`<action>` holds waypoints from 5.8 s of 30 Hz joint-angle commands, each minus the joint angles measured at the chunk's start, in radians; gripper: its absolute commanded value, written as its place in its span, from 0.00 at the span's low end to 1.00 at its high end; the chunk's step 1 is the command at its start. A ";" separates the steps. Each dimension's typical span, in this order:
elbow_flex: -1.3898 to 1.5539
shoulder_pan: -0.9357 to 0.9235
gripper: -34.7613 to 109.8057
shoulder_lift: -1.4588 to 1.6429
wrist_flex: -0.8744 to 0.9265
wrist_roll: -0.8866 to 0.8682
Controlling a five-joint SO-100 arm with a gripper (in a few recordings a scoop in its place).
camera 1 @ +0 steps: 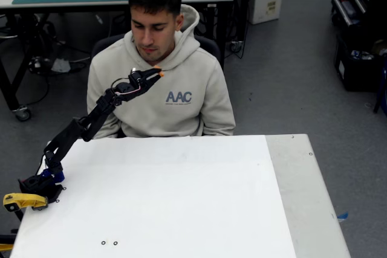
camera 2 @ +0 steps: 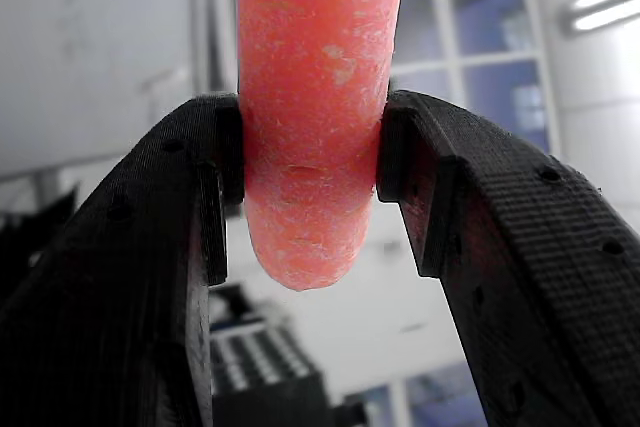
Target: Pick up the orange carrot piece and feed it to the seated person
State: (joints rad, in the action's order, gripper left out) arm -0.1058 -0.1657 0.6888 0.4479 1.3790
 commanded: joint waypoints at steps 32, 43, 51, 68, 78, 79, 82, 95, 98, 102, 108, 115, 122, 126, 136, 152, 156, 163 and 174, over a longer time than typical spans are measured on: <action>-0.118 0.095 0.23 -0.061 -0.360 0.012; -0.118 0.097 0.23 -0.071 -0.360 0.012; -0.118 0.097 0.23 -0.071 -0.360 0.012; -0.118 0.080 0.42 -0.064 -0.360 0.002; -0.118 0.055 0.42 -0.071 -0.360 0.008; -0.117 0.046 0.41 -0.071 -0.356 0.006; -0.117 0.011 0.40 -0.071 -0.348 0.002; -0.055 -0.101 0.39 -0.089 -0.360 0.000; -0.040 -0.104 0.35 -0.089 -0.360 0.000; -0.026 -0.127 0.25 -0.087 -0.360 0.000; 0.011 -0.175 0.24 -0.087 -0.360 -0.002; 0.138 -0.227 0.22 -0.046 -0.348 -0.003; 0.459 -0.253 0.22 0.163 -0.351 -0.129; 0.678 -0.255 0.22 0.314 -0.357 -0.298; 1.230 -0.241 0.22 0.707 -0.359 -0.588; 2.155 -0.161 0.22 1.351 -0.359 -0.879; 2.364 -0.114 0.22 1.526 -0.359 -1.019; 2.665 -0.043 0.22 1.853 -0.356 -1.250; 3.053 0.083 0.22 2.298 -0.347 -1.318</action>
State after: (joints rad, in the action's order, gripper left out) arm 2.8793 -0.0874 2.8547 0.1104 0.0568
